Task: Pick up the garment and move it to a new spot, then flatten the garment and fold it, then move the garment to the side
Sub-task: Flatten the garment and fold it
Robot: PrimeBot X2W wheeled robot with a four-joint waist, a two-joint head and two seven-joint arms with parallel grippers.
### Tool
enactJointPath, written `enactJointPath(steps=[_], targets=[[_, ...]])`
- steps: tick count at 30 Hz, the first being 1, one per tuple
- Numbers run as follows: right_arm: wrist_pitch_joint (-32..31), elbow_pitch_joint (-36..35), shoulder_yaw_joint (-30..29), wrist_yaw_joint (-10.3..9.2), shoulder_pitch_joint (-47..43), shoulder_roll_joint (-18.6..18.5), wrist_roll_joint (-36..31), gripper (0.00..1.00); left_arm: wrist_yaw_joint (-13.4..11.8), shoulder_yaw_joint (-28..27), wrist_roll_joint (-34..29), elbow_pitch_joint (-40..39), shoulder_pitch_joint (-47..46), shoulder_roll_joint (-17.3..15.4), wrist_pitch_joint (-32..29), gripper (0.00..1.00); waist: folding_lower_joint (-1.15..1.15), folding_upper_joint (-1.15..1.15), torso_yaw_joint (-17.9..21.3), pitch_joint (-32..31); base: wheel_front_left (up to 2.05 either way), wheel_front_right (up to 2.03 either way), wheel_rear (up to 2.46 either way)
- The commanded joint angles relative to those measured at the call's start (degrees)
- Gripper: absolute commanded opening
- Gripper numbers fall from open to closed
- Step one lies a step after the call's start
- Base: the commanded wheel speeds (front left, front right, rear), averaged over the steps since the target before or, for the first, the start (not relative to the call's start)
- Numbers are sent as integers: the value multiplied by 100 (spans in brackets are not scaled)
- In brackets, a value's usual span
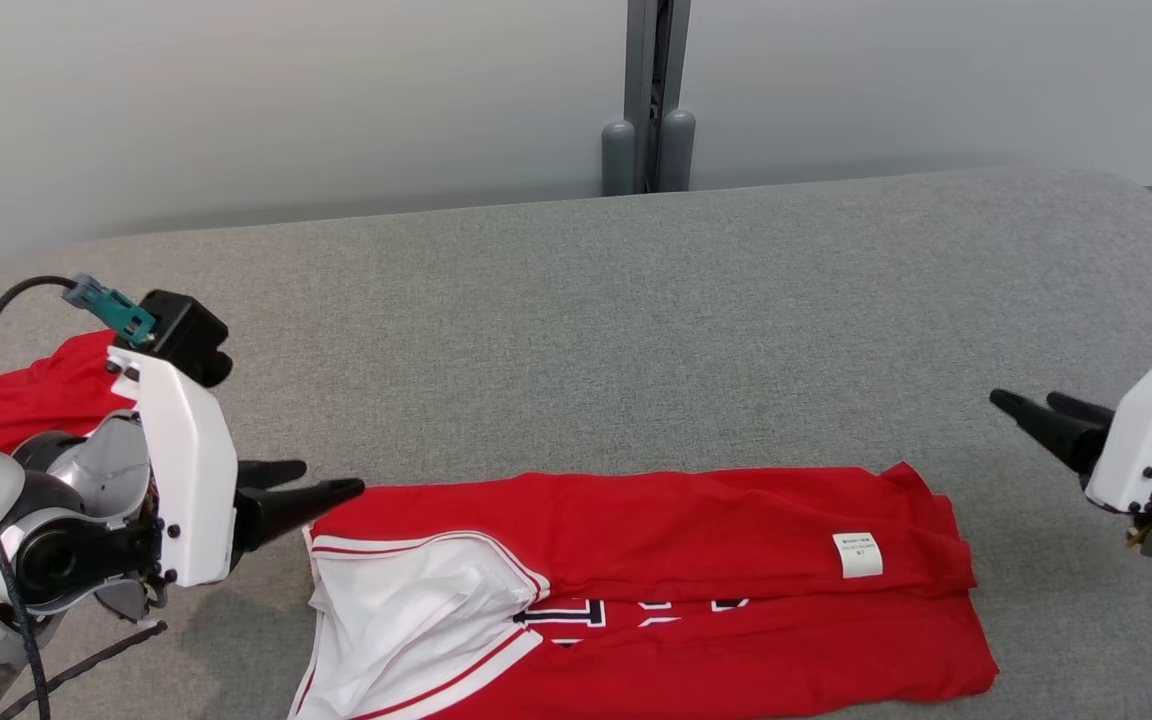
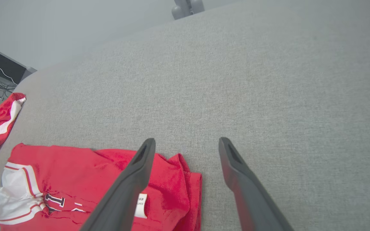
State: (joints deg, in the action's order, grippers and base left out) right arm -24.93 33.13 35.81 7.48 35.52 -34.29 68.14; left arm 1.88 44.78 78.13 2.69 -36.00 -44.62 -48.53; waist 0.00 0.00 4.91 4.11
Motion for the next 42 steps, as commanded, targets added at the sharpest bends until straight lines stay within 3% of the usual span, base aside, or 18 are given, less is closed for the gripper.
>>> enactJointPath(steps=[1,10,20,27,33,42], targets=[[205,-43,-92,4,-82,-74,-70,100,37,-70,-77,-3,-1,-12,163,100,0,0,0,-5,0,0,0],[2092,-172,-808,4,-538,106,-706,100,6,-533,-666,-218,454,-42,1809,100,0,0,13,19,0,0,0],[3603,-205,-1593,5,-1268,703,-1216,100,-565,-1178,-1527,-319,1175,164,4191,100,0,0,-87,70,0,0,0],[3792,-134,-1834,4,-1802,1095,-1445,100,-1040,-1488,-1897,-512,1780,369,5445,100,0,0,-168,94,0,0,0],[3595,41,-1800,4,-2120,1354,-1572,100,-1440,-1524,-2219,-600,2234,696,6120,100,0,0,-242,62,0,0,0],[3230,521,-1788,4,-2274,1562,-1587,100,-1549,-1709,-2582,-370,2645,1242,6359,100,0,0,-370,20,0,0,0]])
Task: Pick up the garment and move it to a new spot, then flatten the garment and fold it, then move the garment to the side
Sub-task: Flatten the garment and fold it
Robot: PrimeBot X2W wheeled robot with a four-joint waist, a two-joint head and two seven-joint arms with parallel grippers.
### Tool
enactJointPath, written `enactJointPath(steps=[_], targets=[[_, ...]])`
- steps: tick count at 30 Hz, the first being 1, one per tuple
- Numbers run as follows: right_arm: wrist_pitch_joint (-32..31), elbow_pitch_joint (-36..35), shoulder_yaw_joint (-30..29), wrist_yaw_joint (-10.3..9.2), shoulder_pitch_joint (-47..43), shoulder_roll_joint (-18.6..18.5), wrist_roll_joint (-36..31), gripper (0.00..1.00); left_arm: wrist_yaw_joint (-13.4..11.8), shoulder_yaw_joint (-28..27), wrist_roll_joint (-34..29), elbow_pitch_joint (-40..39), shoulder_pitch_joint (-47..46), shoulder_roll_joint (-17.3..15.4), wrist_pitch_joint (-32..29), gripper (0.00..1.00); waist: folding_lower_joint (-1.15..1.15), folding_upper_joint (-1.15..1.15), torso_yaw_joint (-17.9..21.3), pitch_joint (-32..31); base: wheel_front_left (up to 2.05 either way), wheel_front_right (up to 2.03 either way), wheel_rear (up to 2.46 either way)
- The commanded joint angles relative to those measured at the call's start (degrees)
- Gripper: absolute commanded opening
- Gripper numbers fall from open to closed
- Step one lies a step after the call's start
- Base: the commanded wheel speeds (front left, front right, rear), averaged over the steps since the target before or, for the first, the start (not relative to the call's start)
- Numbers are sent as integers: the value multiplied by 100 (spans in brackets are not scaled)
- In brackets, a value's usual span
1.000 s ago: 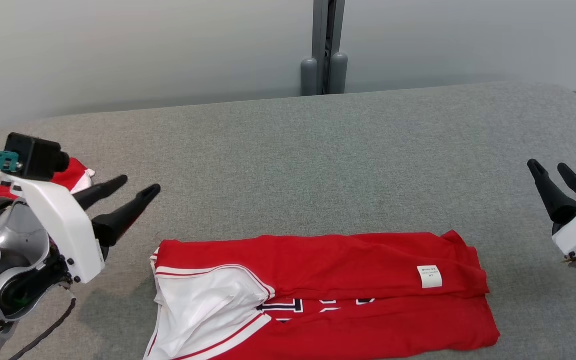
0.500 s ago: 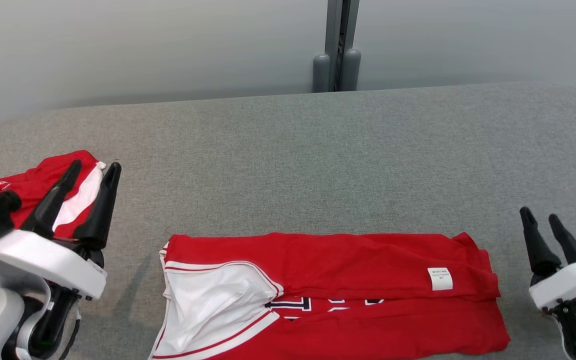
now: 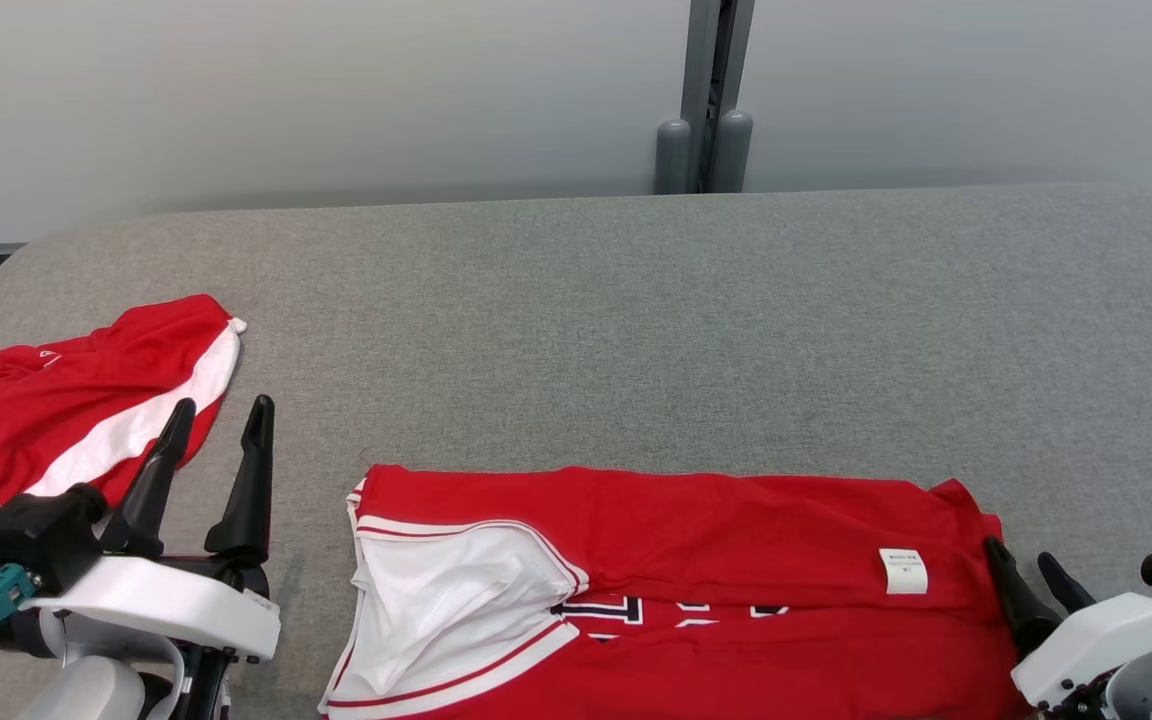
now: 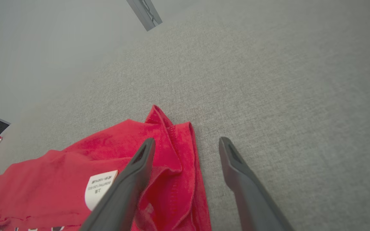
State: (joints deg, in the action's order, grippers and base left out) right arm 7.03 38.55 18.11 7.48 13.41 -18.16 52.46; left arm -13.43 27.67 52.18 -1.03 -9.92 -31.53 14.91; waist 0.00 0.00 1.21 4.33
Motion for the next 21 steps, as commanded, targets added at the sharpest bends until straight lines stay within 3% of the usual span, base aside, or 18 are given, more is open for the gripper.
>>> enactJointPath(steps=[1,4,17,18,19,20,21], targets=[[-67,84,-24,4,-80,8,35,100,-43,-89,-155,68,87,58,23,100,0,0,-41,-4,0,0,0],[-225,178,-45,4,-89,98,184,100,-35,-238,-465,126,172,252,25,100,0,0,-117,-4,0,0,0],[-637,340,60,3,-75,351,509,100,477,-790,-1326,585,507,980,30,100,0,0,-250,58,0,0,0],[-653,338,82,3,-71,363,511,93,516,-820,-1365,621,522,1027,30,100,0,0,-251,56,0,0,0],[-656,340,98,3,-52,369,515,66,555,-857,-1407,656,532,1075,30,100,0,0,-253,54,0,0,0],[-676,331,123,4,-36,378,530,22,603,-896,-1437,689,538,1119,30,100,0,0,-255,50,0,0,0],[-691,310,147,4,-24,386,545,0,638,-922,-1475,718,541,1157,30,100,0,0,-256,46,0,0,0]])
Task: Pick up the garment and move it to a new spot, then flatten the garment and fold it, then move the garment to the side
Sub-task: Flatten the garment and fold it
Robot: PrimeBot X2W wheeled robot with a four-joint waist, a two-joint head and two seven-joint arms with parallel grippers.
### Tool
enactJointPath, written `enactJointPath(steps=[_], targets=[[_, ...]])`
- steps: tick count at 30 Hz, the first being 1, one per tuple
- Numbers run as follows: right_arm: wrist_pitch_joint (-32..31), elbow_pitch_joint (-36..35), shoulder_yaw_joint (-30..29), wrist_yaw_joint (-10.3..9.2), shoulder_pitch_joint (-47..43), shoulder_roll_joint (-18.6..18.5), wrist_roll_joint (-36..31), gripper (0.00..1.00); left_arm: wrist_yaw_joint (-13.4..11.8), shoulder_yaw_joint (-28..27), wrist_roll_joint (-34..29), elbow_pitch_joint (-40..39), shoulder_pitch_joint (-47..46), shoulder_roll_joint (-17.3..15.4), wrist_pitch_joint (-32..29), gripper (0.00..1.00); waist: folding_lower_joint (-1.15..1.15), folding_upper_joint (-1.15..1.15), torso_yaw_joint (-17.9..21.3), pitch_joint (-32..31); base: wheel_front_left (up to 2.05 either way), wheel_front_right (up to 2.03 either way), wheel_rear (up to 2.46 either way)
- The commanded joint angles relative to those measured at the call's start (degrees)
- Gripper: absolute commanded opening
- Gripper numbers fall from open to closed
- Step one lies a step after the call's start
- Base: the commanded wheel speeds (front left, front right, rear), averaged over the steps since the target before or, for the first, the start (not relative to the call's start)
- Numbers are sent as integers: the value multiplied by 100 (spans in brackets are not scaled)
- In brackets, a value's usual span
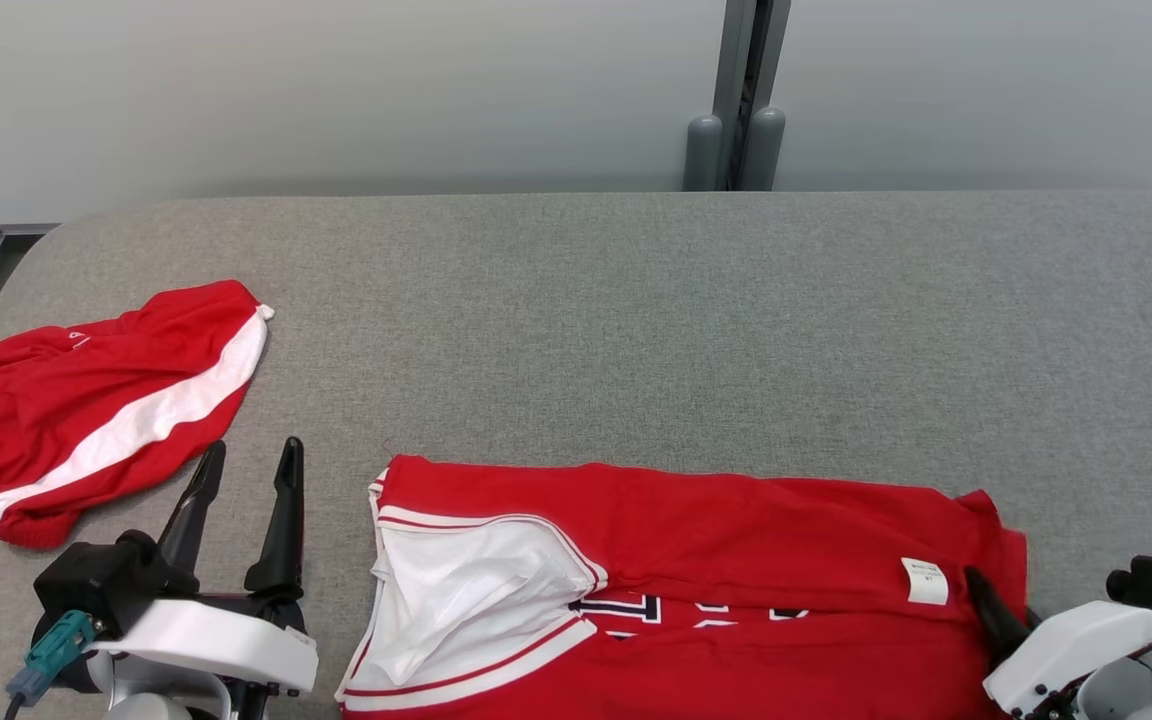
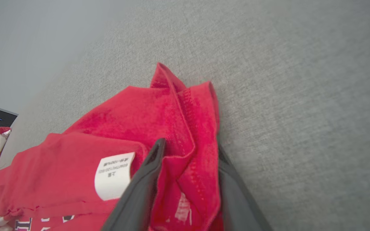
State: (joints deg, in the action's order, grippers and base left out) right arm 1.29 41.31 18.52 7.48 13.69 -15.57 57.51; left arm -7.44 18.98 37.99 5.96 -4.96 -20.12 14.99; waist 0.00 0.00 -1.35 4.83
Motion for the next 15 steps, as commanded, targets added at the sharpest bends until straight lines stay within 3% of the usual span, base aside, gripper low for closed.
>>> enactJointPath(steps=[1,15], targets=[[-130,7,125,4,-44,121,64,0,80,-77,-89,49,46,47,22,100,0,0,0,-5,0,0,0],[255,-384,143,4,306,-296,126,0,370,-358,-432,238,8,362,23,100,0,0,84,106,0,0,0]])
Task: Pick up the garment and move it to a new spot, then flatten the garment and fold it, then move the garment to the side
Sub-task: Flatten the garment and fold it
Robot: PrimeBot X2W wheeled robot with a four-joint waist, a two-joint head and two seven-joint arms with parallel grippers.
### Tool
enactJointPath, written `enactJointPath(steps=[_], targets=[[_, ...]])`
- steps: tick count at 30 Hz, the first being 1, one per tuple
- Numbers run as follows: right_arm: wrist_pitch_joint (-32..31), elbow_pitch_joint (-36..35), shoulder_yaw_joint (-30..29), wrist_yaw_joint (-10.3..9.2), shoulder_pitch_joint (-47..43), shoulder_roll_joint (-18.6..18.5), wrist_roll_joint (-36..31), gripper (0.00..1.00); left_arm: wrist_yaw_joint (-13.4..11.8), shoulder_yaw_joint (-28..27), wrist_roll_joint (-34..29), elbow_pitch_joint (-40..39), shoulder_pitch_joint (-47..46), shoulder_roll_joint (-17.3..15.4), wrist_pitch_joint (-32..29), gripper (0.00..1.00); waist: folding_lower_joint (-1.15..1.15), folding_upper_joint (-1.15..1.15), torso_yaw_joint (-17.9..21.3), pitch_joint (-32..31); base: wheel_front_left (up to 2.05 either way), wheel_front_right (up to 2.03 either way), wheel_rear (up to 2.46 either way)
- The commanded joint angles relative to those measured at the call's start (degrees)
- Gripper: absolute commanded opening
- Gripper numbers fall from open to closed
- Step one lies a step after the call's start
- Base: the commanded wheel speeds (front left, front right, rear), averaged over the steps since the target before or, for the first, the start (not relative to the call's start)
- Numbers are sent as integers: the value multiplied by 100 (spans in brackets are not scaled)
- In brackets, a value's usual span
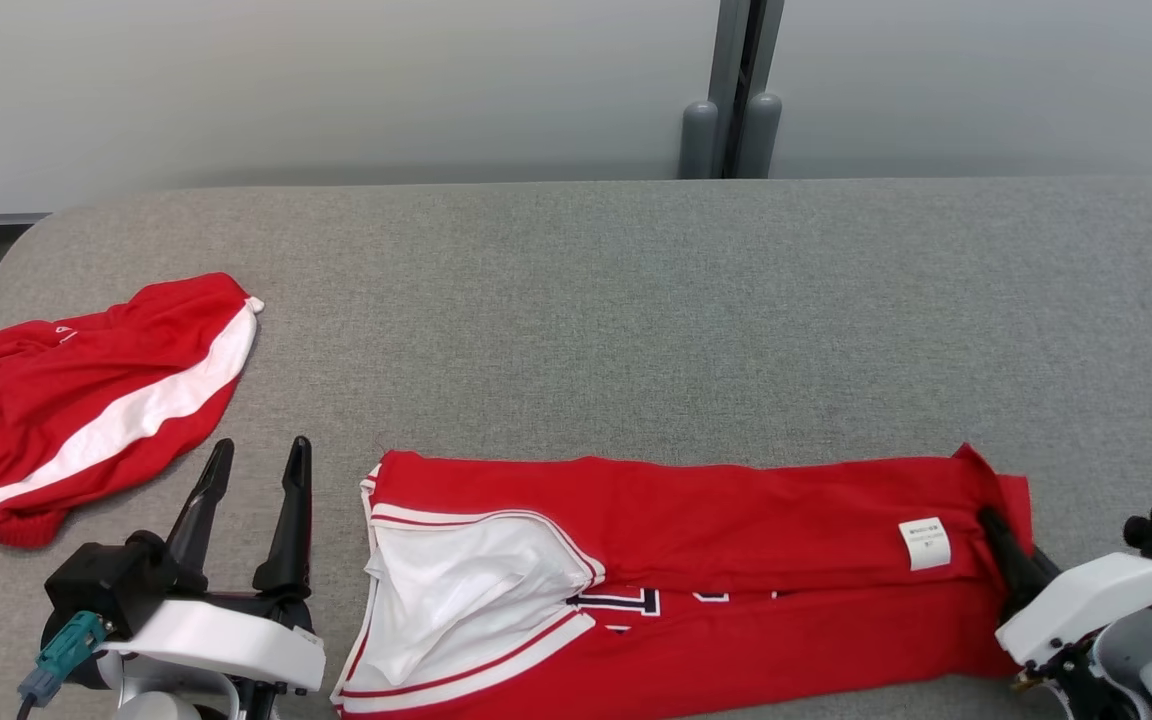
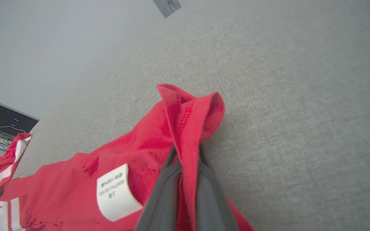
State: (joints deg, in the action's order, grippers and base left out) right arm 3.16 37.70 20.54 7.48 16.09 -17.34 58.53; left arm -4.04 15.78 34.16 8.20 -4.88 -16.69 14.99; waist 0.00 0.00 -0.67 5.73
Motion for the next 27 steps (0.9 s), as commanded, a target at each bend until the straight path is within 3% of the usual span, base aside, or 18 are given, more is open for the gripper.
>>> enactJointPath(steps=[1,13,20,27], targets=[[83,-38,-92,4,112,-191,17,0,44,-57,-65,14,-5,31,23,100,0,0,28,32,0,0,0],[239,122,-630,3,489,-1061,-315,0,205,-110,-211,77,-67,156,23,100,0,0,125,179,0,0,0],[111,-287,-836,3,446,-1091,-577,0,274,-126,-253,194,-74,211,23,100,0,0,112,155,0,0,0],[-407,-1310,-899,4,130,-849,-782,0,325,-176,-287,297,0,270,23,100,0,0,45,16,0,0,0]])
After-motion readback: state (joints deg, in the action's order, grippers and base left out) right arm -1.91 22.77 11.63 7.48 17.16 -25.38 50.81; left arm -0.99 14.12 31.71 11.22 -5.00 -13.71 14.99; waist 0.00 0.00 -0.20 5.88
